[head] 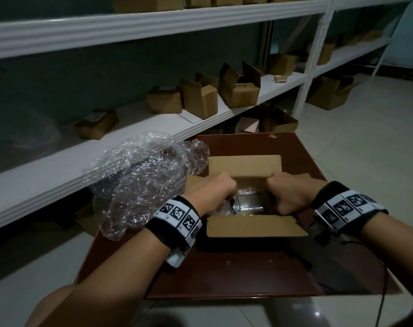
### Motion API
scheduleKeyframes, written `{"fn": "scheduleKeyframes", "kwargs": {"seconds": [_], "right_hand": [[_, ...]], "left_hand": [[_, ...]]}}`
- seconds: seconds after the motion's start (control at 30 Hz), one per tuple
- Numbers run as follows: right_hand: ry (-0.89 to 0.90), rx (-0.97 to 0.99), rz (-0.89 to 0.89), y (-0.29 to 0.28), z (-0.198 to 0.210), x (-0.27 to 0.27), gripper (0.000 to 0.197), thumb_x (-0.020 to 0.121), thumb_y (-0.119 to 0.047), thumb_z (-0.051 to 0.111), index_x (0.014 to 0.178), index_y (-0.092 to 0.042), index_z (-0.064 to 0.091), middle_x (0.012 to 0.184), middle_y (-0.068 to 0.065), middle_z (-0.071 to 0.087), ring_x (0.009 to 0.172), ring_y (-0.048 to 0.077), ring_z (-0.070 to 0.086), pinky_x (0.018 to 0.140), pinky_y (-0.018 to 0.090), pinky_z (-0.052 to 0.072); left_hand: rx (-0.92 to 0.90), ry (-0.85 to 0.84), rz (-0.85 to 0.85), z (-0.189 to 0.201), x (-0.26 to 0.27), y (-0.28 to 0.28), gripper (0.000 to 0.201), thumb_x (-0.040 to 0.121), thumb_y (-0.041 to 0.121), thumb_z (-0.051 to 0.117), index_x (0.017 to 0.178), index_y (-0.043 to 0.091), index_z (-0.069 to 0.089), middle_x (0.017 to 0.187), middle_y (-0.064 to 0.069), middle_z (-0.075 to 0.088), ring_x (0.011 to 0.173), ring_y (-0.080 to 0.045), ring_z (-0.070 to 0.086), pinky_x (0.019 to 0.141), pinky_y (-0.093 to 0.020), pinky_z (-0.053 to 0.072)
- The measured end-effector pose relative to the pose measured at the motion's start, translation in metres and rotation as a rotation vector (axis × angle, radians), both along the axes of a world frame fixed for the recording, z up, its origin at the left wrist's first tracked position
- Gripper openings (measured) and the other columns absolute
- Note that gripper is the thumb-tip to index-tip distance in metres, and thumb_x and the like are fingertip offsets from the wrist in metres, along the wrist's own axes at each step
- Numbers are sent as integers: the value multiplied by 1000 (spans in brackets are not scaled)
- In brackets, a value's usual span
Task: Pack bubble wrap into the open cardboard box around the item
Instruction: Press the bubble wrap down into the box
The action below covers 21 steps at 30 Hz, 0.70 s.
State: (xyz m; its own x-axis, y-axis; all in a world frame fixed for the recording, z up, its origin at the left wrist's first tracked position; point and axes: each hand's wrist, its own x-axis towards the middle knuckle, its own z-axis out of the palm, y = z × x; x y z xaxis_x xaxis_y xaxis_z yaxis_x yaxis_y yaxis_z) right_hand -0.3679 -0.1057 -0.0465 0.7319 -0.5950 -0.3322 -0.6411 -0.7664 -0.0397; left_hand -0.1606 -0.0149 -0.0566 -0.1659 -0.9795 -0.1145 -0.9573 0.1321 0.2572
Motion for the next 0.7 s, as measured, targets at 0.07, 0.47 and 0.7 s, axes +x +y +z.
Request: {"fn": "scheduleKeyframes", "kwargs": {"seconds": [0.07,0.47,0.7], "right_hand": [[-31,16,-18,0,3,-1,18,84,-25,71,81,-24,54,86,-7,49,68,4,51,46,10,38],[-317,30,-24,-6,5,-12,31,97,-42,62,122,-25,66,117,-8,66,102,8,65,91,30,58],[-315,-8,-12,-4,2,-14,24,101,-44,54,109,-28,70,101,-9,70,85,3,65,79,28,59]], "left_hand": [[-16,25,21,0,2,3,11,101,11,59,101,13,71,91,-2,67,71,-19,69,56,-27,52],[-337,228,81,36,27,10,14,86,20,82,99,18,76,99,3,74,92,-9,69,86,-23,59],[-432,-4,500,62,90,16,39,84,50,80,108,19,74,115,-4,70,98,-17,56,79,-29,43]]}}
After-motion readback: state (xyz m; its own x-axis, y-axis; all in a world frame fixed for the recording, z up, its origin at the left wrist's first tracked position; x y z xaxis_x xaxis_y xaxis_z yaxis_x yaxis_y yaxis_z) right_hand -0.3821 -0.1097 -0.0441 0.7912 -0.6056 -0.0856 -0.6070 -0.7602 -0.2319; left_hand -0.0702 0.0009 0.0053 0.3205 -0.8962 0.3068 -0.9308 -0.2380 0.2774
